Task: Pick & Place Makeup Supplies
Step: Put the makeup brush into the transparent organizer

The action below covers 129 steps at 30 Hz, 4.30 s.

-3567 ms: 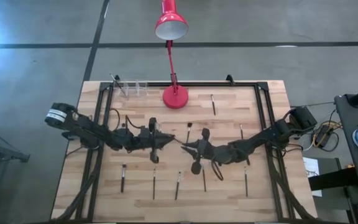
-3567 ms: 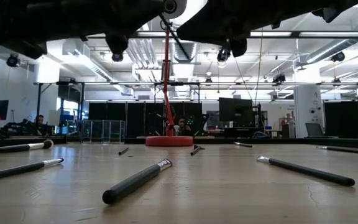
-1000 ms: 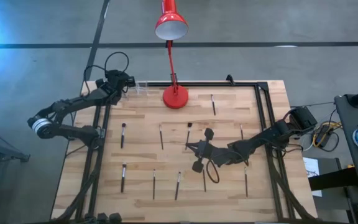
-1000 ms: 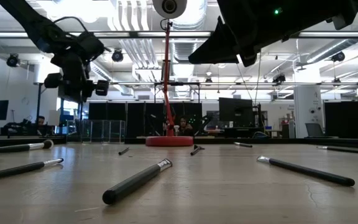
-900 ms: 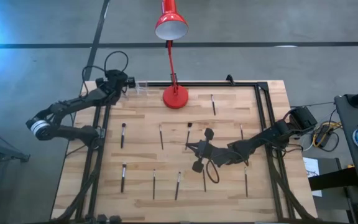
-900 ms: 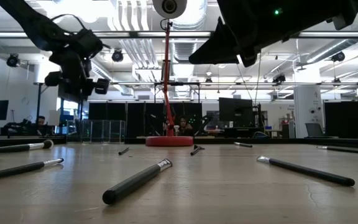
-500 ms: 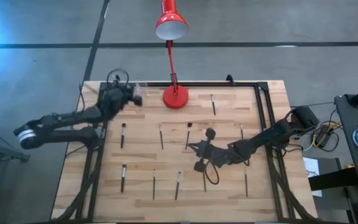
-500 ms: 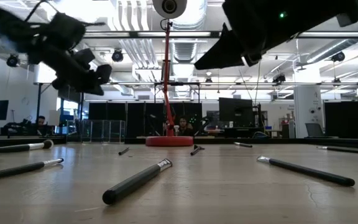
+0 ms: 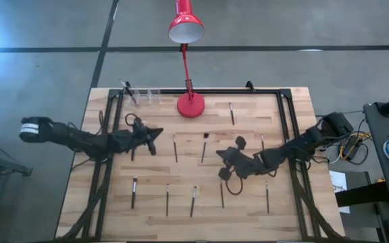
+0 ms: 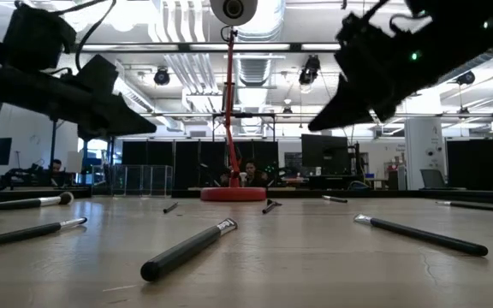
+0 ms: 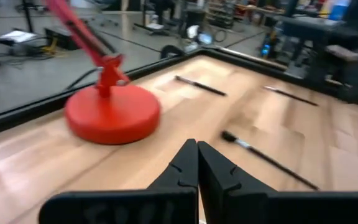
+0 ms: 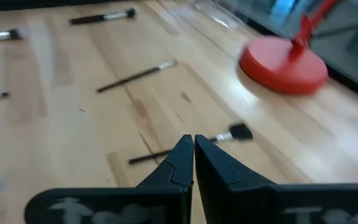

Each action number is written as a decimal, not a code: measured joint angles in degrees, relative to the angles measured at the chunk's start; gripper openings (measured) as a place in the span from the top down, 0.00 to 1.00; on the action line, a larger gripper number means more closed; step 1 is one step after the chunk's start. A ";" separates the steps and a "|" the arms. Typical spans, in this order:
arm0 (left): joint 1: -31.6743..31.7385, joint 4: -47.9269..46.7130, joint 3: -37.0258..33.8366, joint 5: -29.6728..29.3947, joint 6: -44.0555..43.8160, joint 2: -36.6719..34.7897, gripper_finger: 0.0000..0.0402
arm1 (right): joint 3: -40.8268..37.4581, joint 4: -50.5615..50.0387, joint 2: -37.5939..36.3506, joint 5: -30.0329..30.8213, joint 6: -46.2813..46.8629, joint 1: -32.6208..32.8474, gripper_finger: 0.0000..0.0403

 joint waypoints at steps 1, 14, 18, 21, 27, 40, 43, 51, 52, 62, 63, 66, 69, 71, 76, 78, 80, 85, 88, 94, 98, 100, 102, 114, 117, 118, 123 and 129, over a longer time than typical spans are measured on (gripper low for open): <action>-0.81 0.59 0.19 -0.01 0.05 0.53 1.00 | -0.60 -0.09 -0.01 -0.12 1.53 -0.40 0.97; -2.78 10.02 1.18 0.61 -0.21 12.72 1.00 | -0.03 -11.93 -4.40 -7.43 19.75 -0.97 0.87; -3.48 13.53 1.18 1.19 -0.24 16.99 1.00 | 1.37 -12.04 -1.55 -8.57 21.57 -0.07 0.79; -4.12 14.36 1.99 1.62 -0.24 19.56 1.00 | 2.66 -12.56 0.88 -11.21 23.69 0.36 0.72; -5.13 14.25 3.76 1.56 -0.24 23.76 1.00 | 7.47 -20.83 5.14 -18.72 30.79 1.20 0.63; -5.85 15.14 6.95 1.60 -0.20 30.92 1.00 | 17.00 -33.73 13.62 -24.60 38.91 5.23 0.65; -5.93 14.92 7.36 1.59 -0.20 31.47 1.00 | 19.55 -35.86 15.81 -24.49 39.62 5.43 0.66; -5.95 14.99 7.92 1.56 -0.20 32.33 1.00 | 24.34 -38.00 19.53 -24.20 36.50 5.46 0.74; -5.95 15.07 7.99 1.60 -0.22 32.38 1.00 | 24.77 -38.37 19.57 -24.47 35.67 5.44 0.75; -5.95 14.93 7.85 1.57 -0.22 32.08 1.00 | 26.26 -39.51 19.34 -24.14 26.82 5.31 0.84; -5.95 14.94 7.86 1.57 -0.22 32.08 1.00 | 26.26 -39.55 19.32 -24.10 25.82 5.31 0.85; -5.95 14.90 7.84 1.57 -0.22 32.09 1.00 | 26.37 -40.11 19.23 -24.00 25.11 5.15 0.86; -5.95 14.87 7.86 1.57 -0.22 32.12 1.00 | 26.87 -40.57 19.23 -24.66 25.64 4.81 0.83; -5.95 14.91 7.84 1.57 -0.22 32.12 1.00 | 27.23 -40.35 19.20 -24.70 23.58 4.68 0.80; -5.95 14.89 7.86 1.57 -0.20 32.16 1.00 | 28.01 -40.54 19.19 -26.33 9.93 4.48 0.71; -5.95 14.90 7.89 1.57 -0.20 32.16 1.00 | 28.58 -40.44 19.19 -29.22 4.85 3.84 0.68; -5.95 14.87 7.89 1.57 -0.20 32.16 1.00 | 28.82 -40.48 19.19 -33.26 1.33 2.52 0.66; -5.95 14.90 7.89 1.57 -0.20 32.16 1.00 | 28.68 -40.59 19.19 -36.56 -6.46 -0.65 0.62; -5.95 14.87 7.89 1.57 -0.20 32.16 1.00 | 28.37 -40.60 19.19 -39.03 -10.53 -1.81 0.62; -5.95 14.87 7.89 1.57 0.20 32.19 1.00 | 28.14 -40.92 19.19 -44.35 -14.28 -2.34 0.64; -5.95 14.87 7.89 1.57 0.20 32.19 1.00 | 28.00 -41.53 19.19 -44.33 -14.33 -2.37 0.68; -5.95 14.87 7.89 1.57 0.13 32.19 1.00 | 27.43 -41.49 19.16 -44.29 -14.30 -2.39 0.70; -5.95 14.87 7.89 1.57 0.13 32.19 1.00 | 26.87 -41.34 19.19 -43.94 -14.30 -2.36 0.72; -5.95 14.85 7.89 1.97 0.06 32.19 1.00 | 27.07 -40.67 20.65 -43.81 -14.67 -2.32 0.80; -5.98 14.87 7.91 3.02 -0.11 32.19 1.00 | 27.14 -40.42 20.67 -43.79 -14.78 -2.32 0.86; -5.96 14.85 7.91 3.72 -0.14 32.19 1.00 | 27.14 -40.31 20.71 -43.78 -14.94 -2.32 0.88; -5.96 14.74 8.43 7.82 -0.29 32.21 1.00 | 27.14 -40.06 20.78 -42.86 -15.54 -2.27 0.97; -6.01 12.89 12.00 15.89 1.65 32.21 1.00 | 26.99 -40.39 19.65 -40.00 -15.26 -1.46 0.98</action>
